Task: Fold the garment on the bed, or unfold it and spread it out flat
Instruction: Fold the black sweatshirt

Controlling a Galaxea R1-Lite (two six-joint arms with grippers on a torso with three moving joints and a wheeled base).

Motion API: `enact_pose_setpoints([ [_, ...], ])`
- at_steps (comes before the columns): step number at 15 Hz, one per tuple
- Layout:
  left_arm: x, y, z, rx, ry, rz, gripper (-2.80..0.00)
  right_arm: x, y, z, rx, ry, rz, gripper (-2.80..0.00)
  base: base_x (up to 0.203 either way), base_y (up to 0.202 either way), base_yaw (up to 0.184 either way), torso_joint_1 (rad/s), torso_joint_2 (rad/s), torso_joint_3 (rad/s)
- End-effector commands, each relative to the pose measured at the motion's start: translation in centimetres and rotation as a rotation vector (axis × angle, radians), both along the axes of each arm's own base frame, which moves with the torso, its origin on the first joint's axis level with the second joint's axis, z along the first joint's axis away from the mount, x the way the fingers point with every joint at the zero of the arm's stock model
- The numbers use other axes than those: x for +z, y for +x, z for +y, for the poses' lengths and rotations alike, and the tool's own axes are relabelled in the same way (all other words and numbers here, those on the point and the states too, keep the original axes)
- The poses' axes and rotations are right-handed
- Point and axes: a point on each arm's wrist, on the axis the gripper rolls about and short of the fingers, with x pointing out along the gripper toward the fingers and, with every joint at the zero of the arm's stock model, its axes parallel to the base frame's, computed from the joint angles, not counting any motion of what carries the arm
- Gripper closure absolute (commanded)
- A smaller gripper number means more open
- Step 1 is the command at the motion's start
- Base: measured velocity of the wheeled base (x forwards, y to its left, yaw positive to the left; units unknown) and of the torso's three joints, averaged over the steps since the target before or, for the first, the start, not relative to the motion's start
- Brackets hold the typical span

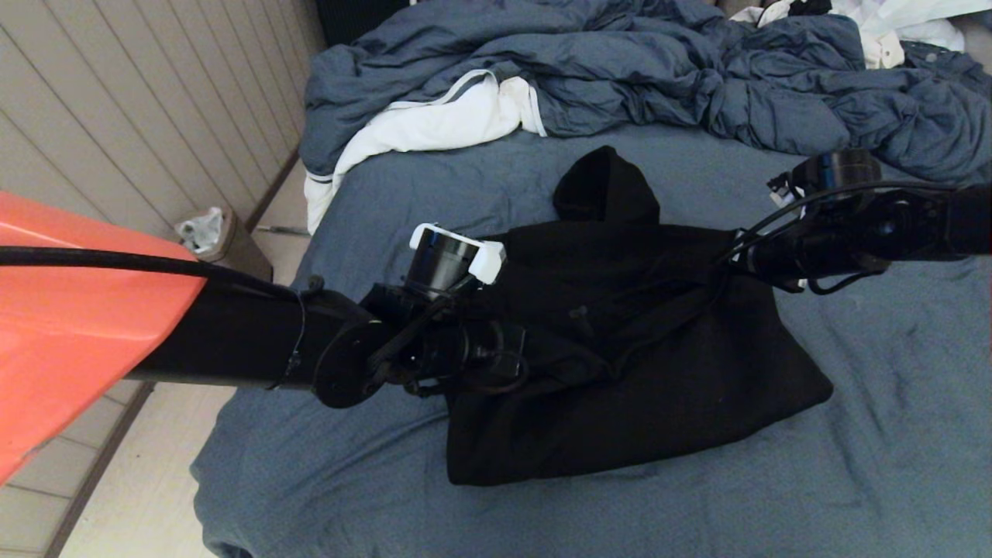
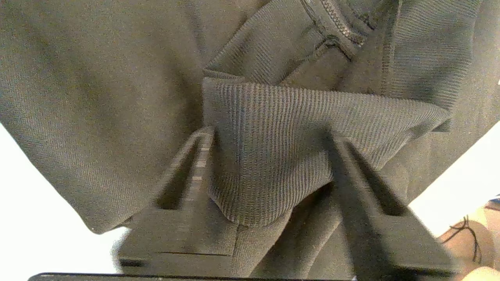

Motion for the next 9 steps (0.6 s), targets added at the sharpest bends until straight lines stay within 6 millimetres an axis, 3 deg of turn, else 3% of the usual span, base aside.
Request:
enact_pose_setpoints([
  [1,0.1,-0.2,0.1,0.000,-0.003,0.001,0.00,0.2,-0.2,0.0,-0.004,0.002,-0.002,0.00,0.000,0.000,0.000,0.000,0.00,0.000],
  [6,1.2,-0.3,-0.1,-0.003,-0.028,-0.023,0.00,0.9,-0.4,0.0,-0.003,-0.001,-0.022,0.00,0.000,0.000,0.000,0.000,0.00,0.000],
  [9,3.6,0.7,0.2,0.023,-0.087,-0.084,0.00,1.7,-0.5,-0.5,-0.017,-0.006,-0.050,0.00,0.000,0.000,0.000,0.000,0.00,0.000],
])
